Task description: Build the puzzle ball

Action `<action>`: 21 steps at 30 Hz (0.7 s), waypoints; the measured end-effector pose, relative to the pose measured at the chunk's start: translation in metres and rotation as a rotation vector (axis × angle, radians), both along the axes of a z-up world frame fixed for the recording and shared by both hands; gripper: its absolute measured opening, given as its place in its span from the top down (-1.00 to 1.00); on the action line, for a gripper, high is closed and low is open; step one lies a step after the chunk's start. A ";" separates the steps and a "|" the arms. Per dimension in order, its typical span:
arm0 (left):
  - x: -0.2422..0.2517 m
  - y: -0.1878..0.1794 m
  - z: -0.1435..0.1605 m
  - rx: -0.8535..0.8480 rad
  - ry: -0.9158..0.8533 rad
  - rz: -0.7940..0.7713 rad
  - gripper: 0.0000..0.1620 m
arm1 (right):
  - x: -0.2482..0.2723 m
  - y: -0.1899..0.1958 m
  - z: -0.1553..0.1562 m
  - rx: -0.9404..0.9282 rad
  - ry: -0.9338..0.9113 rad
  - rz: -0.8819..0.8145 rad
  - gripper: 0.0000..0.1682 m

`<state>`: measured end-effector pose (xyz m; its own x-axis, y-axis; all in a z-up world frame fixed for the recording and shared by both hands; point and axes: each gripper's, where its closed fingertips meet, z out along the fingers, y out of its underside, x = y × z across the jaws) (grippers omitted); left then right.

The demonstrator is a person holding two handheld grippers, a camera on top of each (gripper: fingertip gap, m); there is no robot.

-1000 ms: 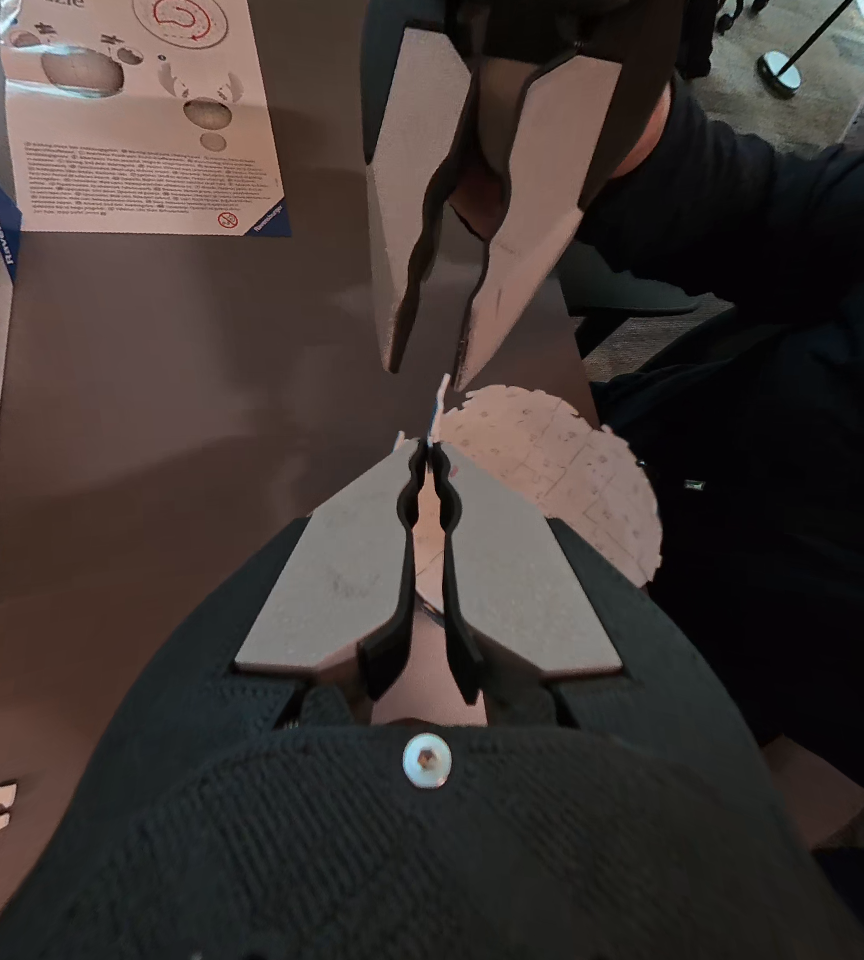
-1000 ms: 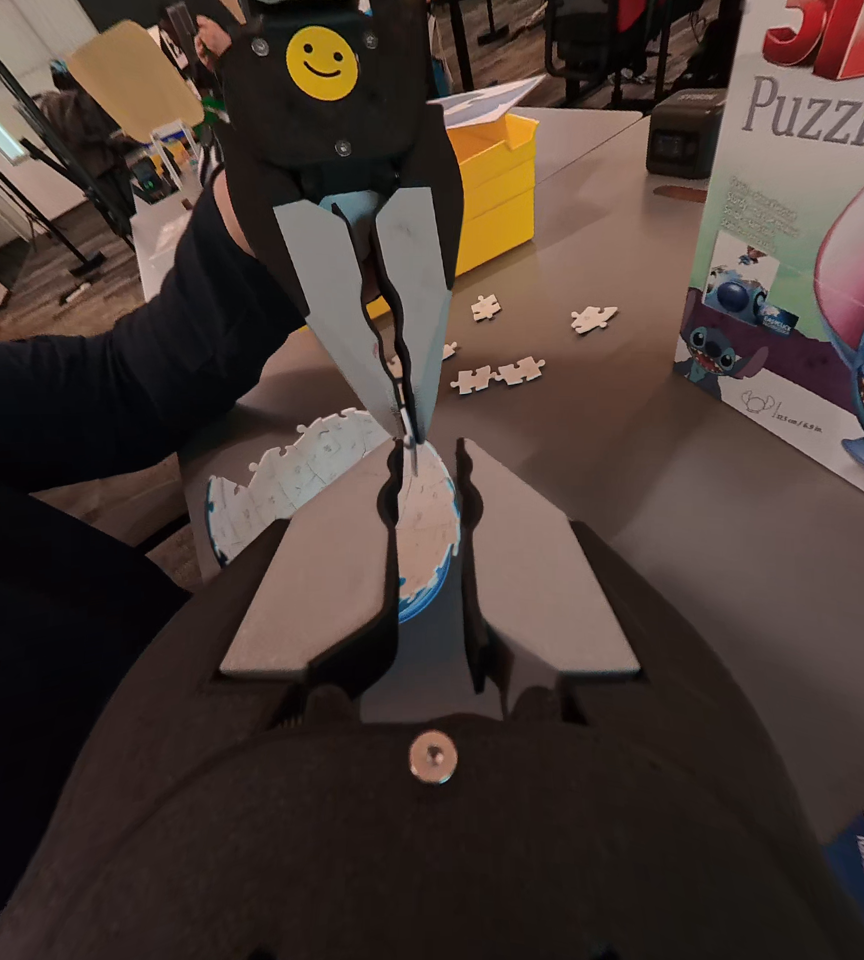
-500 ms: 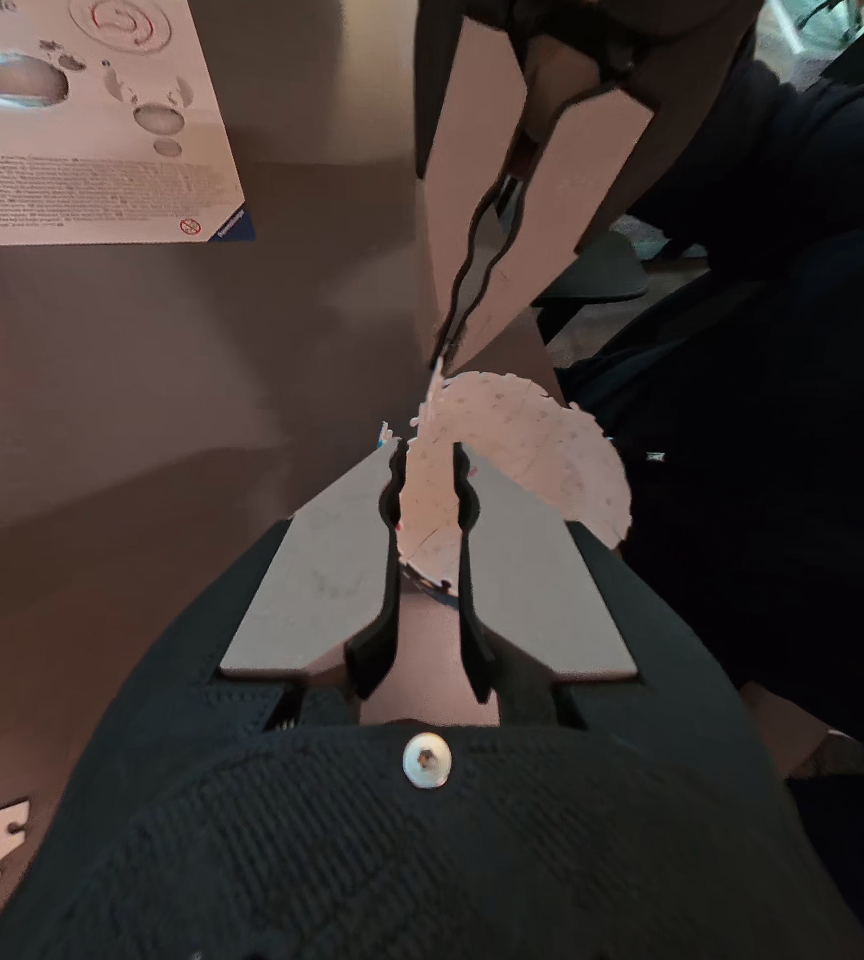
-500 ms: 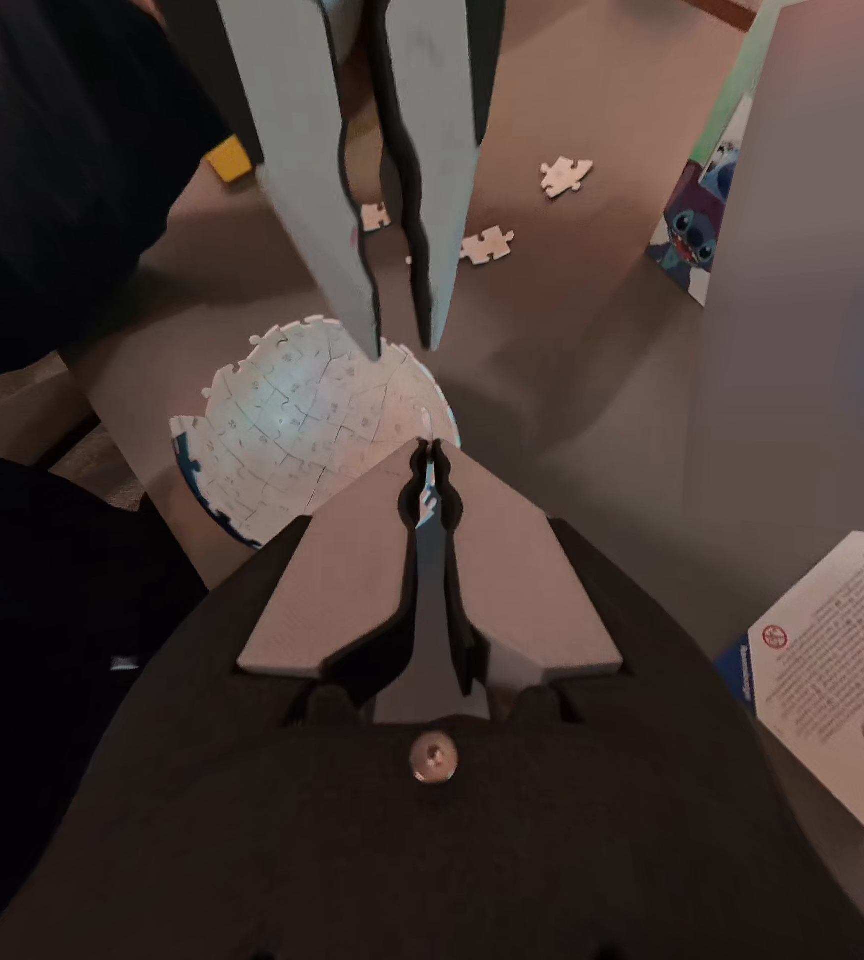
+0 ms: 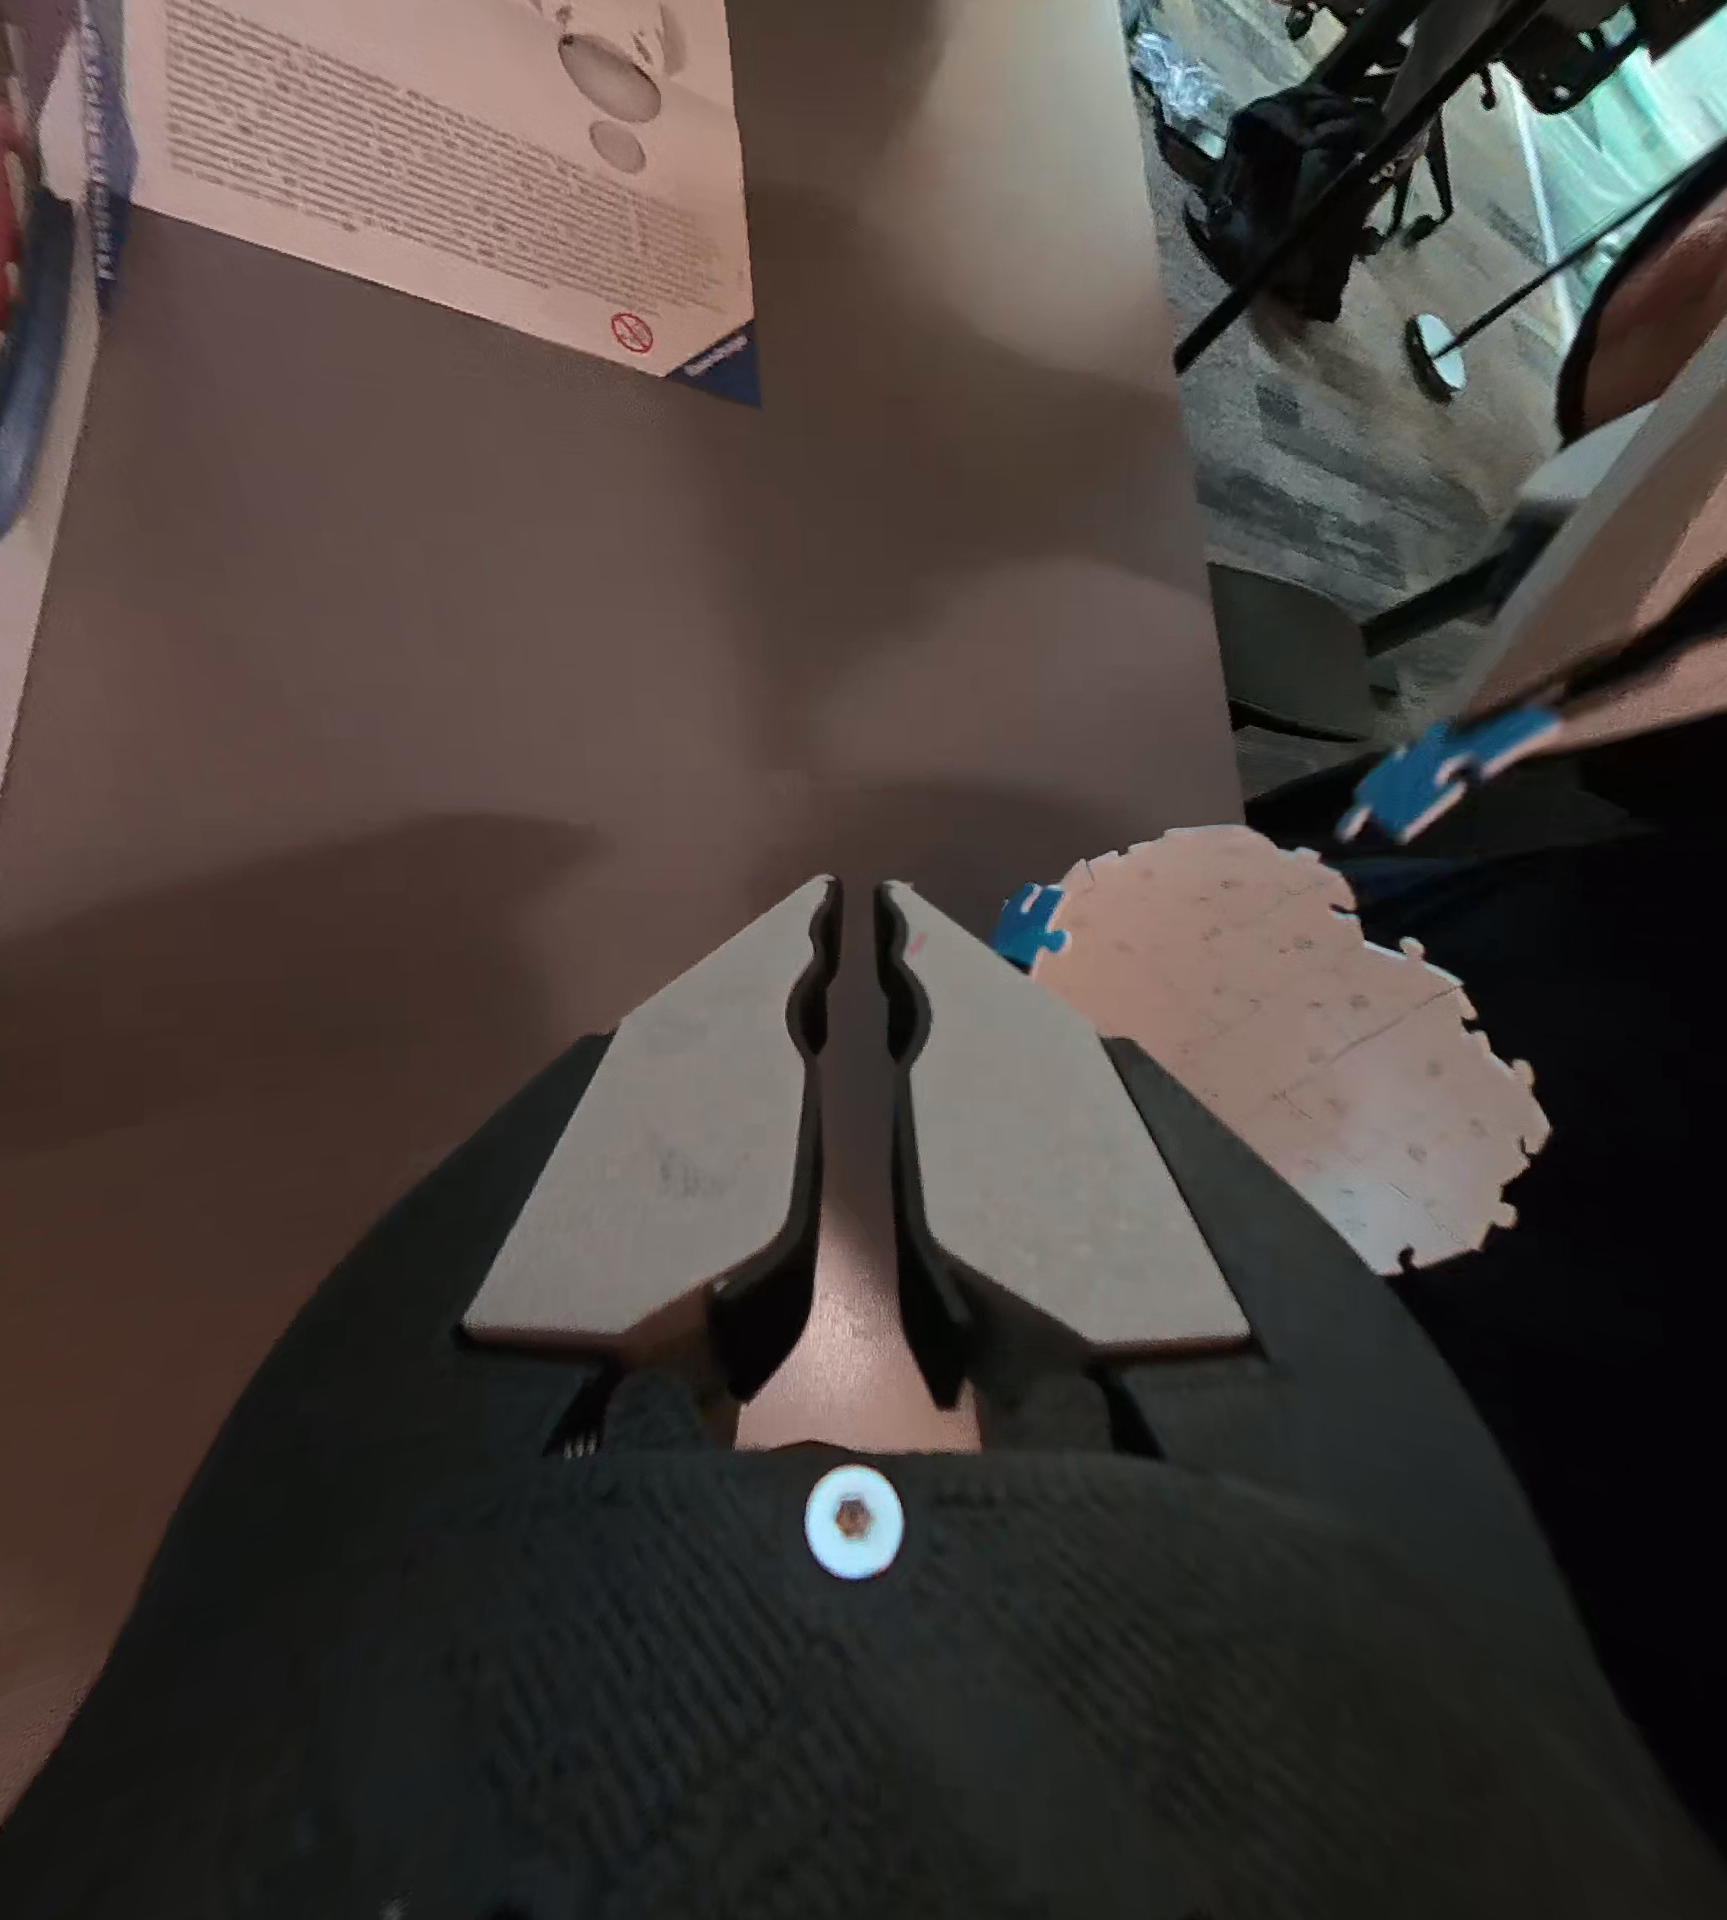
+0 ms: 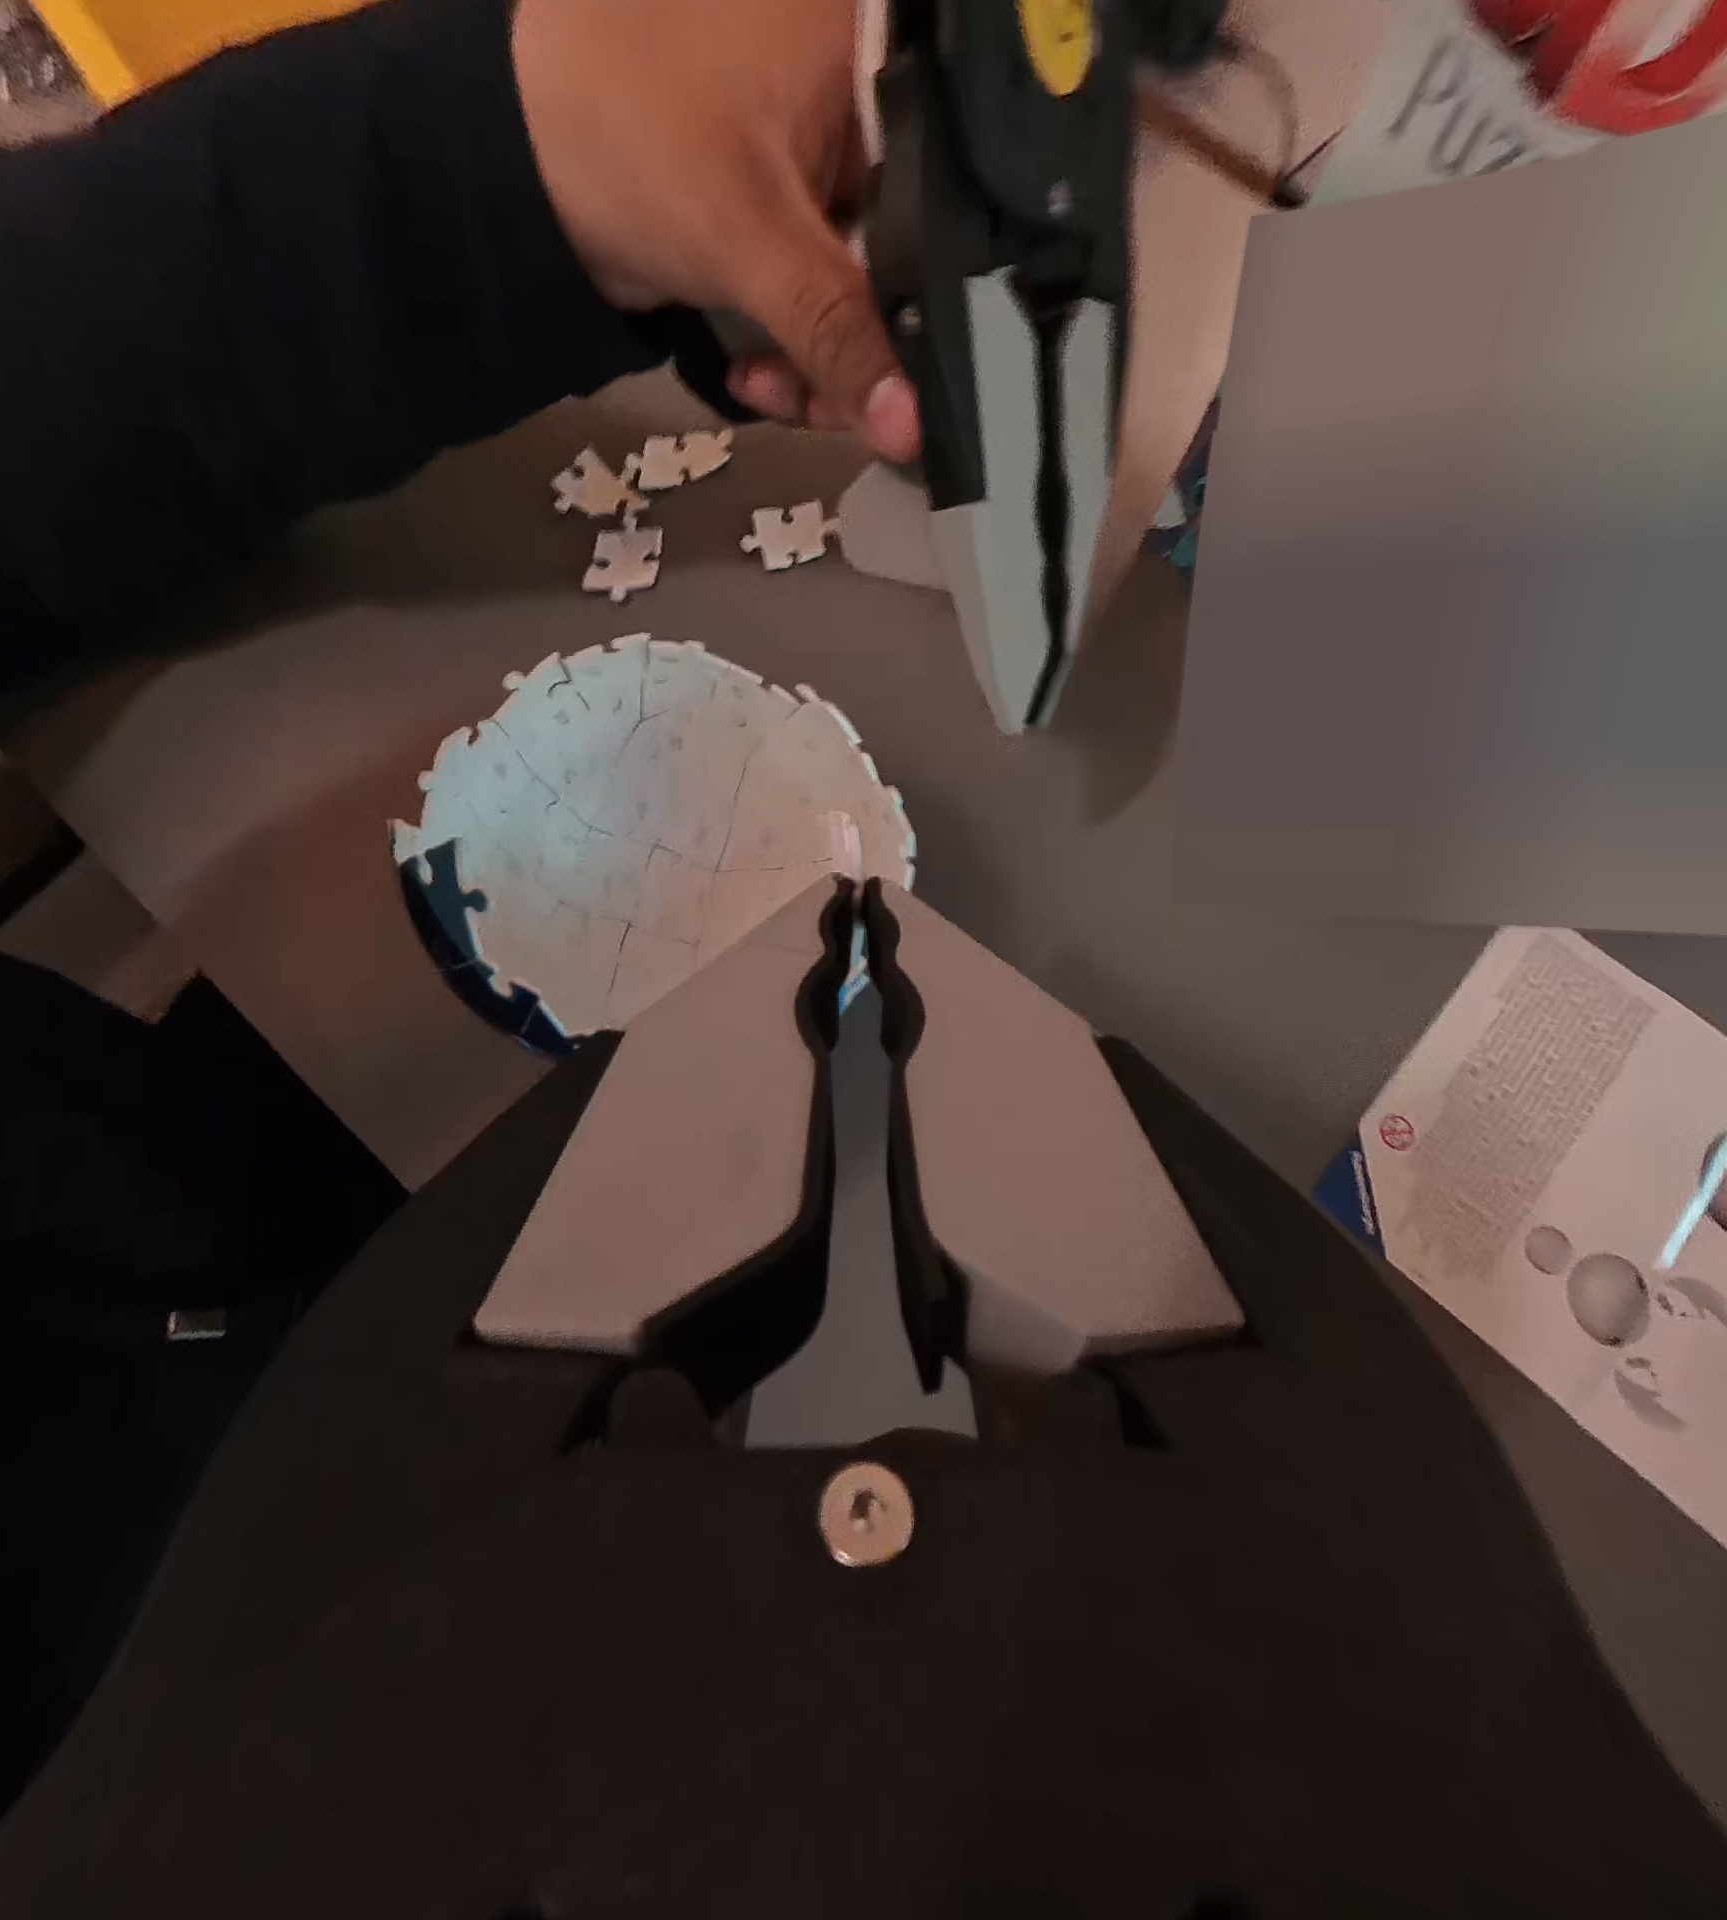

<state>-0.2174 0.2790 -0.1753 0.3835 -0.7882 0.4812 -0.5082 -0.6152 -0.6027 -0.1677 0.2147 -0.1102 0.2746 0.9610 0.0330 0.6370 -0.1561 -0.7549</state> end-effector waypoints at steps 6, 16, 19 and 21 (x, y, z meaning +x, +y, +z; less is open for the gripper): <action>-0.033 -0.015 0.001 0.048 0.042 0.175 1.00 | 0.063 0.034 -0.010 0.038 0.118 -0.162 1.00; -0.060 -0.073 -0.033 0.060 0.076 0.394 1.00 | 0.073 0.020 -0.079 -0.236 0.231 -0.079 1.00; -0.059 -0.082 -0.044 0.058 0.100 0.408 1.00 | 0.068 -0.001 -0.087 -0.315 0.257 -0.018 1.00; -0.058 -0.086 -0.048 0.046 0.091 0.419 1.00 | 0.063 -0.017 -0.090 -0.363 0.264 0.027 1.00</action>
<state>-0.2754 0.1926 -0.2236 0.7142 -0.5751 0.3989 -0.2721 -0.7533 -0.5988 -0.1048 0.1976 -0.2003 0.2033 0.9043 -0.3753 0.4374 -0.4268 -0.7915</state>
